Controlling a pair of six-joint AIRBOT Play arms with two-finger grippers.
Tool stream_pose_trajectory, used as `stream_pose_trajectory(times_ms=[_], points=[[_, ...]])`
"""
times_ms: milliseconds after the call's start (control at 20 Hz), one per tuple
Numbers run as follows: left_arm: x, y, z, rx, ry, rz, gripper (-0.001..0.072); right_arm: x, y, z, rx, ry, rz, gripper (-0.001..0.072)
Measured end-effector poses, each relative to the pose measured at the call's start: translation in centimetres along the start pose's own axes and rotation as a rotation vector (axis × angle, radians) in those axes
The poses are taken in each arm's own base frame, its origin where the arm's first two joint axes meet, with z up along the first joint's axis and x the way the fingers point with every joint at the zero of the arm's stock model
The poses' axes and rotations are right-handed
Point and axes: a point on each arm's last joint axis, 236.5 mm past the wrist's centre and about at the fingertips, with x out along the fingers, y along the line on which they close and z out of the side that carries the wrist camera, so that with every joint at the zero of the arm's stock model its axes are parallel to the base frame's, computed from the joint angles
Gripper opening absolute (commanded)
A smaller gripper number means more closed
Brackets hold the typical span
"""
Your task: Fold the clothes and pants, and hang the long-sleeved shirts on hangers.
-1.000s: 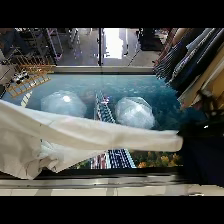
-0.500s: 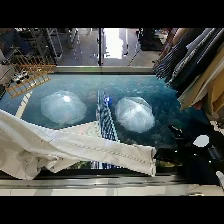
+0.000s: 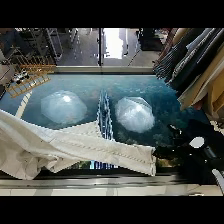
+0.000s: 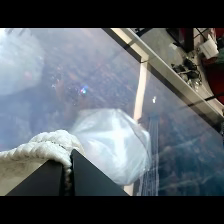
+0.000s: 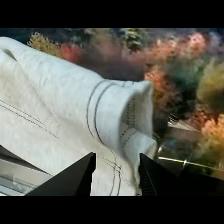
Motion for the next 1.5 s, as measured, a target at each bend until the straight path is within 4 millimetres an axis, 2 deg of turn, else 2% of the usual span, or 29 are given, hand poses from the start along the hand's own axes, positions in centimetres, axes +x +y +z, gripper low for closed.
stream_pose_trajectory(times_ms=[150, 200, 250, 450, 500, 900, 1150, 1500], points=[[0.0, 0.0, 0.0, 0.000, 0.000, 0.000, 0.0019, 0.9, 0.9, -0.4, -0.036, 0.038, 0.069, 0.0330], [0.0, 0.0, 0.0, 0.000, 0.000, 0.000, 0.0018, 1.0, 1.2, -0.9, -0.050, 0.061, 0.084, 0.0325], [0.0, 0.0, 0.0, 0.000, 0.000, 0.000, 0.0018, 1.1, 1.4, -1.4, -0.063, 0.085, 0.097, 0.0274], [0.0, 0.0, 0.0, 0.000, 0.001, 0.000, 0.0018, 0.8, 1.5, -4.2, -0.103, 0.205, 0.117, 0.0270], [0.0, 0.0, 0.0, 0.000, 0.001, 0.000, 0.0019, 0.8, 1.4, -4.6, -0.106, 0.224, 0.117, 0.0240], [0.0, 0.0, 0.0, 0.000, 0.001, 0.000, 0.0018, 0.9, 0.6, -6.5, -0.126, 0.292, 0.099, 0.0238], [0.0, 0.0, 0.0, 0.000, 0.001, 0.000, 0.0019, 1.8, -0.5, -5.5, -0.124, 0.235, 0.055, 0.0239], [0.0, 0.0, 0.0, 0.000, 0.000, 0.000, 0.0019, 1.3, -0.4, -4.0, -0.136, 0.192, 0.045, 0.0239]])
